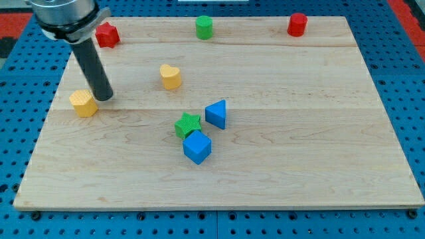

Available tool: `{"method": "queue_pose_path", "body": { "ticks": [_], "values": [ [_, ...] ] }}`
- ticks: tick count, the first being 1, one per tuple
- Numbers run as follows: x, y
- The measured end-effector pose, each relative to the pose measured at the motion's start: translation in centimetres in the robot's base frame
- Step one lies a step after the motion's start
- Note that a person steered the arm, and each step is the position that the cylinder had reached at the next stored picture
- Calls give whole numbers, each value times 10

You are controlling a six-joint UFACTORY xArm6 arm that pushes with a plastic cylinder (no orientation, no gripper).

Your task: Move the blue cube diagonally to the blue triangle

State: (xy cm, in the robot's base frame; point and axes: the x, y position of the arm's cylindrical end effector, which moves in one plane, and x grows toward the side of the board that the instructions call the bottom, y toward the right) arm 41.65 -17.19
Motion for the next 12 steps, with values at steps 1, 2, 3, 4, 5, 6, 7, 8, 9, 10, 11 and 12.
{"method": "queue_pose_path", "body": {
  "ticks": [1,2,3,4,5,6,7,8,9,10,11,12],
  "values": [
    [64,28],
    [108,36],
    [108,150],
    [103,229],
    [123,201],
    [157,171],
    [134,271],
    [81,302],
    [52,358],
    [98,333],
    [98,392],
    [64,410]
  ]
}}
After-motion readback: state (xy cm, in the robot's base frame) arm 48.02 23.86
